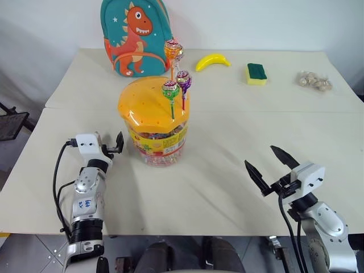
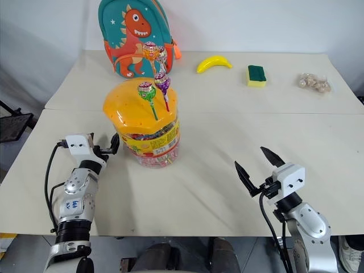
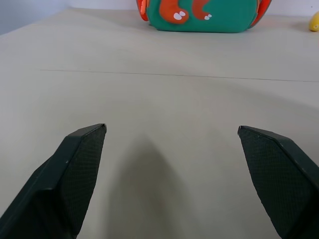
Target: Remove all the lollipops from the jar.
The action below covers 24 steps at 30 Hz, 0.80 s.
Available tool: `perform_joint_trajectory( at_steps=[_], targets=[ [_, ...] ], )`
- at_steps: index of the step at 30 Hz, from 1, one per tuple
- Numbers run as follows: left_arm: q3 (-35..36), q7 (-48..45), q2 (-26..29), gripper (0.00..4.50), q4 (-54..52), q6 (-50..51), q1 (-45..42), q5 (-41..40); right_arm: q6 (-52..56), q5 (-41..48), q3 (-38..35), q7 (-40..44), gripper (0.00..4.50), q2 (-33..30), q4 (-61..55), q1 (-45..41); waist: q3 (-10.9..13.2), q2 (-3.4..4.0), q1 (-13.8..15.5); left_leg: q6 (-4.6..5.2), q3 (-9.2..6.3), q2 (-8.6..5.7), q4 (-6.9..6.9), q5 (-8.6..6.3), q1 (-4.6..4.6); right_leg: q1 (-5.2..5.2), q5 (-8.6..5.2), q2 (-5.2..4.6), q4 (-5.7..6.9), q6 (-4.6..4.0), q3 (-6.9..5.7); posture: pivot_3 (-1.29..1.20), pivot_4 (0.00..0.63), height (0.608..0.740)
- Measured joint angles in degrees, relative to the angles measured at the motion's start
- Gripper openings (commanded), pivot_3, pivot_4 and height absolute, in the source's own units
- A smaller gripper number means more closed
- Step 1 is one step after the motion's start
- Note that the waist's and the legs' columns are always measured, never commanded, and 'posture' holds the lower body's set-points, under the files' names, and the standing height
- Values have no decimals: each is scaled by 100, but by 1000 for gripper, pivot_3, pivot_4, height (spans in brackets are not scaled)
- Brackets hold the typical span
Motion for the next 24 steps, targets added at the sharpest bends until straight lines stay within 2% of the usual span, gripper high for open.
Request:
perform_joint_trajectory(
  at_steps=[3,6,11,16,18,20,24],
  targets=[
    [6,-86,85,4500,-72,13,71,-46,-1,46,35,112,4462,-1,53,-35,0,0,-8,0,0,1,0,0,0,-1,0,0,0,0,0,0,150,740],
    [219,-748,314,4500,-542,-24,368,-627,220,456,90,364,4462,-21,76,-193,0,-1,-45,-3,-1,9,-1,-1,0,-3,-1,-5,-1,-2,7,0,150,740],
    [1030,-2351,1564,4500,-889,189,779,-1855,460,1382,51,1299,4462,-468,106,-941,2,2,-151,-5,-12,14,0,-2,1,-2,-6,-6,0,-13,9,0,150,740],
    [2086,-4459,3363,4500,-1184,1932,1572,-3614,835,2303,-425,2223,4462,-1320,258,-1884,8,8,-153,-5,-25,15,-4,-12,-6,0,-10,-13,-11,-20,14,0,150,740],
    [2594,-5145,3703,4500,-1358,2574,2108,-4174,1105,2572,-505,2520,4462,-1619,350,-2138,9,12,-141,-2,-31,14,-5,-20,-8,2,-12,-16,-17,-23,10,0,150,740],
    [2982,-5527,3807,4500,-1654,3167,2450,-4734,1329,2767,-606,2691,4462,-1733,542,-2320,11,8,-134,0,-38,15,-3,-24,-10,8,-12,-18,-20,-24,8,0,150,740],
    [3386,-5471,3820,4500,-2615,4007,2480,-5963,1686,3004,-343,2781,4462,-1613,576,-2873,13,7,-151,-1,-40,14,5,-23,-8,11,-12,-26,-17,-24,16,0,150,740]
  ],
)
